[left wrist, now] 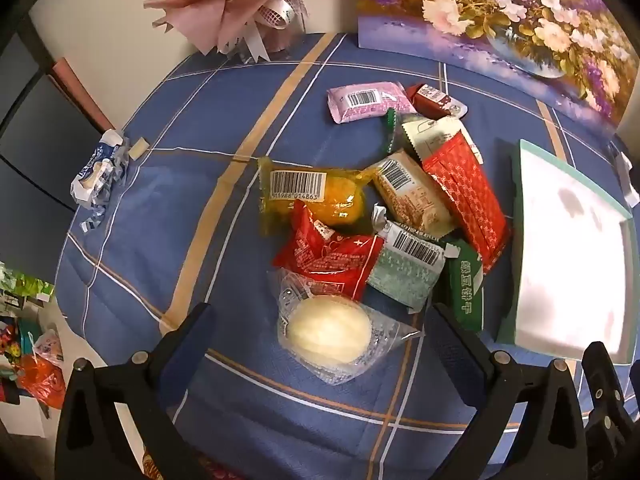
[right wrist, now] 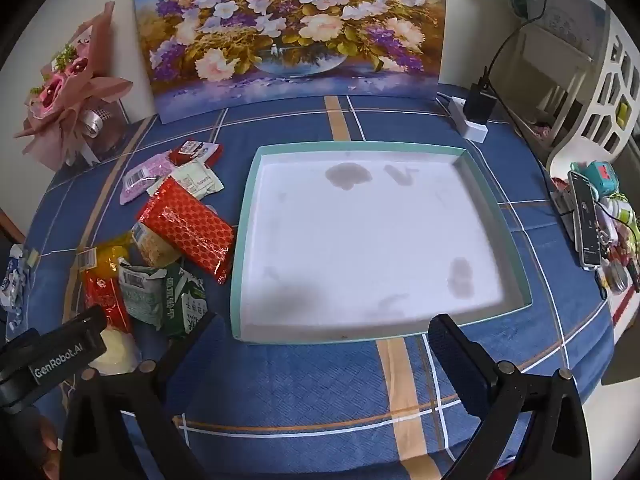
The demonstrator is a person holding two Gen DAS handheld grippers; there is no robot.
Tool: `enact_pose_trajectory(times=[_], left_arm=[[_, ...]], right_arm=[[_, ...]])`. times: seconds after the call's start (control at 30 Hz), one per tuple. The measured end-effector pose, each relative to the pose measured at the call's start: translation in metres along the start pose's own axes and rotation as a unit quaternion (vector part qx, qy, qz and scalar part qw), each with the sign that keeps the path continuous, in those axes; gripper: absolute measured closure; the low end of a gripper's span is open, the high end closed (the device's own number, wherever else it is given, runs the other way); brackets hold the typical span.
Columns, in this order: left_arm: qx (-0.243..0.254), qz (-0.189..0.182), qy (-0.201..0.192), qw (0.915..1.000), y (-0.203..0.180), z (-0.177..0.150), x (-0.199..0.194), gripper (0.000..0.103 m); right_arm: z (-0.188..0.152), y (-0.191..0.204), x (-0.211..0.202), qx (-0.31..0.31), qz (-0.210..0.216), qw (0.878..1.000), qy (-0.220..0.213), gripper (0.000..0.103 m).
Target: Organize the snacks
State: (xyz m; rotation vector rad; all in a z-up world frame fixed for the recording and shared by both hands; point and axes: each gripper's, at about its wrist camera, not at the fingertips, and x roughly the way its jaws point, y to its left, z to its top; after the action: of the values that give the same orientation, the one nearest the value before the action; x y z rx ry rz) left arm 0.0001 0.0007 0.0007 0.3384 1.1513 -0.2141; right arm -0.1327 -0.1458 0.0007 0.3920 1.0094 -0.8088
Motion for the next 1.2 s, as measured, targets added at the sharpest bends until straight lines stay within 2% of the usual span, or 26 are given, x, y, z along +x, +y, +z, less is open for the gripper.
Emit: enact_pose_trajectory(times=[0.13,0.4,1.2], left_arm=[[-0.017,-0.003,-0.004,0.9998,-0.001,-0.003,0.001,0.000],[0.001,-0.006,0.007,1.0000,0.000,-0.002,0.000,0.000],[0.005,-0.012,0.016,0.9998,0.001,-0.003,-0.001,0.000]], right_arm=[[0.003,0.000,-0.001,0.006,0.003,1.000,0.000,0.000],[0.000,-0.003,0.003,0.012,0.012,1.000,0.004,0.000],[0.000,-0.008,0.009,0.019,-0.011,0.999,0.031,0.000]])
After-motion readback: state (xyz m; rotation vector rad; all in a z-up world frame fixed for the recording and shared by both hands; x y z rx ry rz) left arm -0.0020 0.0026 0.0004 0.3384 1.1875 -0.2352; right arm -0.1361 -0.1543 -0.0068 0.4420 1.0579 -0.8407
